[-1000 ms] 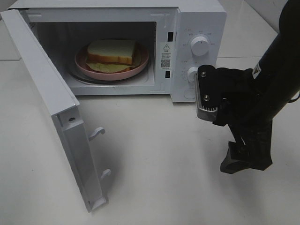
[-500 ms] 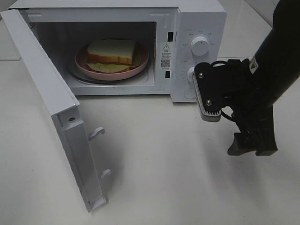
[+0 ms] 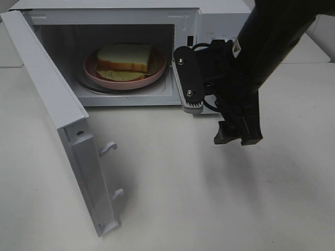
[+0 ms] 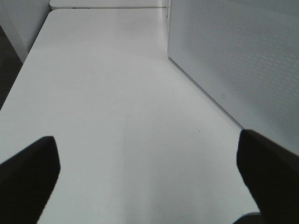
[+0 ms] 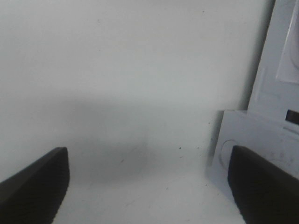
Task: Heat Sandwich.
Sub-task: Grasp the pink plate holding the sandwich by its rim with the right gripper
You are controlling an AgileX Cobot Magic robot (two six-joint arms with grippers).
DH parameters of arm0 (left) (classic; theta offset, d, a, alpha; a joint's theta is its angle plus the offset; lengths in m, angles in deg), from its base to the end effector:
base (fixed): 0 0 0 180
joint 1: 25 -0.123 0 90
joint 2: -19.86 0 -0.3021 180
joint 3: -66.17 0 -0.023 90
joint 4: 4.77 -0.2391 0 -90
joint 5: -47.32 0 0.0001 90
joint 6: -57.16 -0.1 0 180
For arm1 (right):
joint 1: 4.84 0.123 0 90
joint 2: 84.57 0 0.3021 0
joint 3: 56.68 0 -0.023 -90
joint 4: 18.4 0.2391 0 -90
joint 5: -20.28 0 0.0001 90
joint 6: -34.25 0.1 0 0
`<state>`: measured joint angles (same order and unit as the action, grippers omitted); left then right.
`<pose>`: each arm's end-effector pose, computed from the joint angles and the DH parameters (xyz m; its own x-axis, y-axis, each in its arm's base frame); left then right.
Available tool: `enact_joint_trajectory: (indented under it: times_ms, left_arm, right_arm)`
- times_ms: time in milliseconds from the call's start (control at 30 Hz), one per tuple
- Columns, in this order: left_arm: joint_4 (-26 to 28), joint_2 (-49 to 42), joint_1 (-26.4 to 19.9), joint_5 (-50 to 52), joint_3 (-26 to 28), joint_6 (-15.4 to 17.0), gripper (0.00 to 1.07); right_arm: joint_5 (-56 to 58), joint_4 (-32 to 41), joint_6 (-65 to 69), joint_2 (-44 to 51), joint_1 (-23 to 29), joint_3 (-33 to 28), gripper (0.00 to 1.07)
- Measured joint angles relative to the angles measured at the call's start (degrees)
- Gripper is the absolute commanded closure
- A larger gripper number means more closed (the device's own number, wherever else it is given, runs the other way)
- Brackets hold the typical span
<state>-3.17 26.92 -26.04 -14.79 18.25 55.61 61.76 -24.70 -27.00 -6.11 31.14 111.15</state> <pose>-0.0282 -0.0030 0.2706 -0.4551 0.0057 -0.8904 0.0102 0.9999 0.0012 0.2718 0.1884 0.2535 0.2139 -0.9704 -0.1117 -0.8984 -0.1505 -0.4126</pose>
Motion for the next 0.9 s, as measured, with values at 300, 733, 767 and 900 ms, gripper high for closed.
enact_joint_trajectory:
  times_ms: [300,733,767,900]
  left_arm:
    - [0.0,0.0,0.0,0.0,0.0,0.0,0.09]
    - [0.0,0.0,0.0,0.0,0.0,0.0,0.09]
    - [0.0,0.0,0.0,0.0,0.0,0.0,0.09]
    - [0.0,0.0,0.0,0.0,0.0,0.0,0.09]
  right_arm:
    - [-2.86,-0.11,-0.06,-5.9,1.49,7.56,0.22]
    - [-4.58,0.0,-0.06,-14.61,1.89,17.93,0.25]
    - [-4.58,0.0,-0.06,-14.61,1.89,17.93,0.25]
    - [-6.02,0.0,-0.06,-17.3,1.89,20.51,0.25]
